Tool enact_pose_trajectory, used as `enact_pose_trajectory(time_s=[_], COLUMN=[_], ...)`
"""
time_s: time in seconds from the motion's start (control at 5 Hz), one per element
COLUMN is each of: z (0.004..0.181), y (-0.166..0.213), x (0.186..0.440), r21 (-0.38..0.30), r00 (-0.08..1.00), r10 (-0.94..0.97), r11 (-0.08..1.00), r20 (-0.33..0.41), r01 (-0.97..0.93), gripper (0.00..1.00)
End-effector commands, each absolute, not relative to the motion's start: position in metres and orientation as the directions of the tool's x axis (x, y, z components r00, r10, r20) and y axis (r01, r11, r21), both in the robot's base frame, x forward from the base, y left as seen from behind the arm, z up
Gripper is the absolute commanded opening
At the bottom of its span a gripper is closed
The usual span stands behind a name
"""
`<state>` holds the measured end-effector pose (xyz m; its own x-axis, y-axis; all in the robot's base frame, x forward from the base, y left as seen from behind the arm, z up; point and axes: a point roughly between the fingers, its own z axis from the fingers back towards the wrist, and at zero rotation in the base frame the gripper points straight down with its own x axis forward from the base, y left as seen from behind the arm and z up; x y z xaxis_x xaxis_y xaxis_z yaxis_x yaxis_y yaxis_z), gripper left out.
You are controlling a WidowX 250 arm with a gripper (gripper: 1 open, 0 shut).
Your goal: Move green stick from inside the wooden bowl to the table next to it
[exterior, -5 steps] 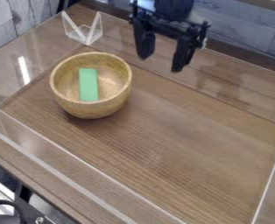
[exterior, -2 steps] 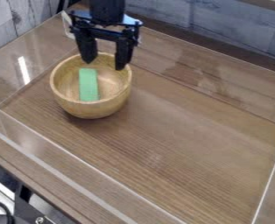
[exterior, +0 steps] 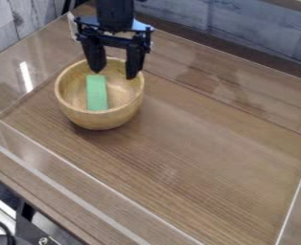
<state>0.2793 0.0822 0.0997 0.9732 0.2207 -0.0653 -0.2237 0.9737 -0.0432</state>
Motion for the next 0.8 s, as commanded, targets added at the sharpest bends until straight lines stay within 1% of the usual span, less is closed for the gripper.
enact_pose_trajectory(time_s=[0.0, 0.2, 0.6], z=[0.110, 0.106, 0.077], y=[0.096, 0.111, 0.127], x=[0.278, 0.270, 0.272], r21=[-0.046, -0.054, -0.061], r00=[0.979, 0.980, 0.959], r10=[0.205, 0.198, 0.282], r11=[0.978, 0.979, 0.958], r20=[-0.008, 0.000, 0.018], r01=[-0.205, -0.198, -0.281], gripper=[1.00, 1.00, 1.00])
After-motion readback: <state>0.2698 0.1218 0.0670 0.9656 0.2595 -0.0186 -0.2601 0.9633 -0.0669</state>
